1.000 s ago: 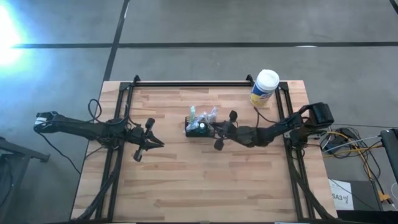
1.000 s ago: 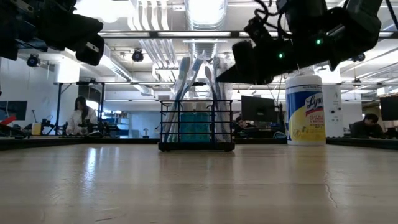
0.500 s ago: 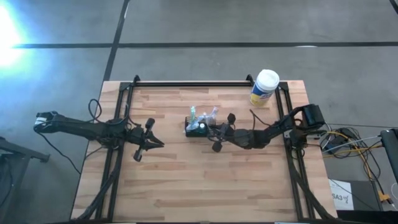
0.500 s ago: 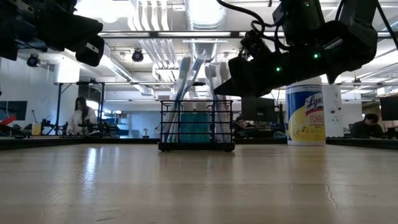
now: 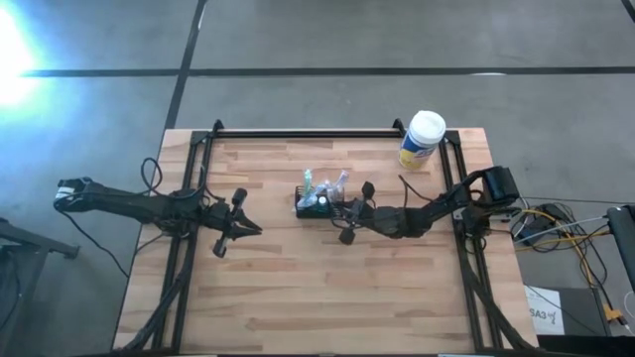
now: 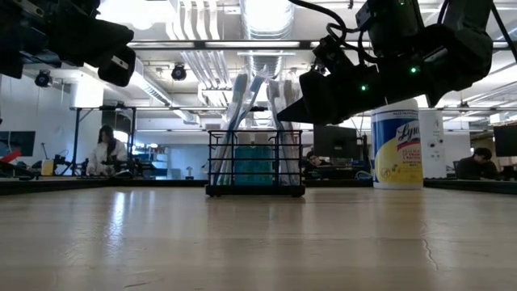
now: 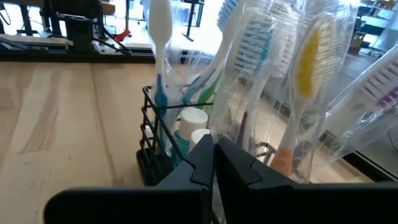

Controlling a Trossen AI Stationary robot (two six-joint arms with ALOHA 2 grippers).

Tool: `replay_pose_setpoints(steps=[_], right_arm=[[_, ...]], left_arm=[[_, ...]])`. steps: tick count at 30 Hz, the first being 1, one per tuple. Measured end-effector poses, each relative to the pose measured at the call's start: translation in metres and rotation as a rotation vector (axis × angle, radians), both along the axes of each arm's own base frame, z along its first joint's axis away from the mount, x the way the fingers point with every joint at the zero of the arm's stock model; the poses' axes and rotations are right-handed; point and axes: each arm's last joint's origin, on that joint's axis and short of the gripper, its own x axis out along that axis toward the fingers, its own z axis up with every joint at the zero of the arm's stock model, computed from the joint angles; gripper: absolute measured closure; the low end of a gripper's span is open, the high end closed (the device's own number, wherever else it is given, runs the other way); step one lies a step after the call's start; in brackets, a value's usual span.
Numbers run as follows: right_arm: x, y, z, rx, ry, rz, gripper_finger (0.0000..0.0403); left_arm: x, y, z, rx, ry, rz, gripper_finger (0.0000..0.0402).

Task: Pick & Place toothbrushing station
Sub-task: Put the blue toothbrush in the wire organizer, then return to Home Position

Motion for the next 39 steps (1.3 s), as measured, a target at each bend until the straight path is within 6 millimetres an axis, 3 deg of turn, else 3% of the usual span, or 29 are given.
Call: replay_pose_setpoints(steps=[11, 27, 33, 39], right_arm=[[0.0, 0.0, 0.001, 0.006, -0.004, 0.006, 0.039], [-0.001, 0.004, 0.003, 0.013, -0.016, 0.018, 0.0286], [-0.006, 0.008, 0.018, -0.001, -0.023, 0.035, 0.0273], [-0.025, 0.022, 0.045, -0.023, 0.009, 0.116, 0.0278]], left_arm=[[0.0, 0.0, 0.0, 0.0, 0.0, 0.0, 0.0362], [0.0, 0.0, 0.0, -0.009, 0.002, -0.006, 0.0362], [-0.003, 0.001, 0.003, -0.035, -0.021, 0.017, 0.0362], [-0.017, 0.006, 0.007, 0.017, -0.038, 0.161, 0.0364]])
